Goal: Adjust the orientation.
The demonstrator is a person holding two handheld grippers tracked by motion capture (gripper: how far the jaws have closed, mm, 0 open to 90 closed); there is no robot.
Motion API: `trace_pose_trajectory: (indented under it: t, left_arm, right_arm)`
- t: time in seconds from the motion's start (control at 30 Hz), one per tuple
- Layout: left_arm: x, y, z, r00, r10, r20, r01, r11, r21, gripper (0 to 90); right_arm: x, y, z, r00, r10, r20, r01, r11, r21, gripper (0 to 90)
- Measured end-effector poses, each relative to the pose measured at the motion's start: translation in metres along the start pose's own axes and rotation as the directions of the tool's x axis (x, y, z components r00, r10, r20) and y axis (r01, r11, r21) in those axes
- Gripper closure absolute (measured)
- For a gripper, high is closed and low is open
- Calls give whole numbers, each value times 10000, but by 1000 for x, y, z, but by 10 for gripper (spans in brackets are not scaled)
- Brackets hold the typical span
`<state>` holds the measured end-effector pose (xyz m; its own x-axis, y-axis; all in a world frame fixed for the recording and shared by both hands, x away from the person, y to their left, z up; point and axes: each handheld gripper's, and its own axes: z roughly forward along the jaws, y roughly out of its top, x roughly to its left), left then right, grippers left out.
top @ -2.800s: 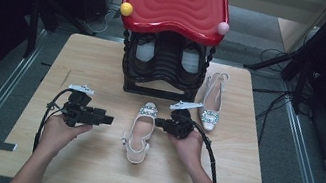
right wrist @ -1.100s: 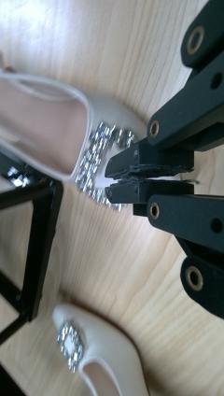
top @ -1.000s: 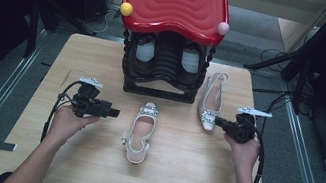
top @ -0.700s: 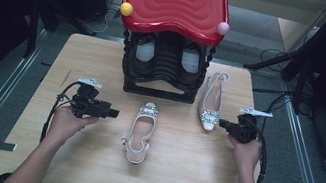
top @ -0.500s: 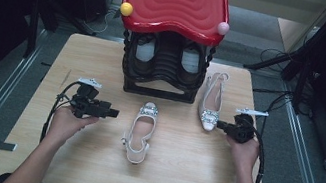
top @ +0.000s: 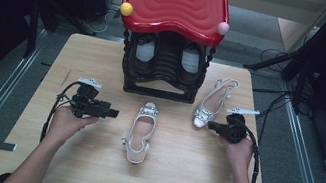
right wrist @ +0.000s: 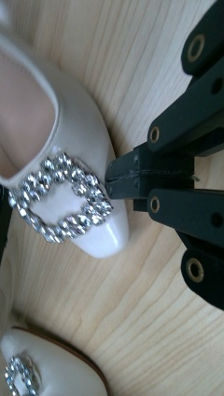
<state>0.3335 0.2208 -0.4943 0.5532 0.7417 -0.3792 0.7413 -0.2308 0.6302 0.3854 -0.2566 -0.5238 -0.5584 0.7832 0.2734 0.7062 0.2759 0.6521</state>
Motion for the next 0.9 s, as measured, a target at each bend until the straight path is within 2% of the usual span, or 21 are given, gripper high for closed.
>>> trace_pose_trajectory:
  t: [0.23, 0.4, 0.47, 0.53, 0.63, 0.7, 0.8, 0.9]
  left_arm:
    - [0, 0, 0, 10000, 16, 20, -16, 10000, 35, 416]
    - [0, -3, 0, 10000, 21, -25, -21, 10000, 55, 416]
    - [0, -5, -2, 10000, 0, -21, 0, 10000, 37, 416]
    - [0, -7, -4, 10000, -29, -66, 29, 10000, 26, 416]
    - [1, -10, -7, 9999, -96, -134, 96, 10000, -6, 416]
    - [2, -13, -9, 9998, -130, -174, 129, 9999, -25, 416]
    - [2, -16, -11, 9995, -187, -235, 185, 9998, -93, 415]
    - [2, -21, -14, 9990, -280, -336, 276, 9995, -122, 415]
  right_arm:
    - [9, 4, 9, 9998, -134, -136, 134, 9999, -37, 900]
    - [18, 11, 11, 9982, -592, -25, 593, 9981, 196, 900]
    - [18, 15, 5, 9934, -1127, 234, 1119, 9932, 323, 900]
    - [14, 17, -2, 9943, -1049, 199, 1048, 9945, 38, 900]
    - [8, 22, -11, 9982, -593, 125, 600, 9961, -648, 900]
    - [4, 27, -13, 9988, -419, 251, 442, 9944, -963, 900]
    - [-2, 33, -10, 9989, -298, 373, 337, 9933, -1108, 900]
    - [-8, 36, -5, 9983, -293, 511, 344, 9942, -1019, 900]
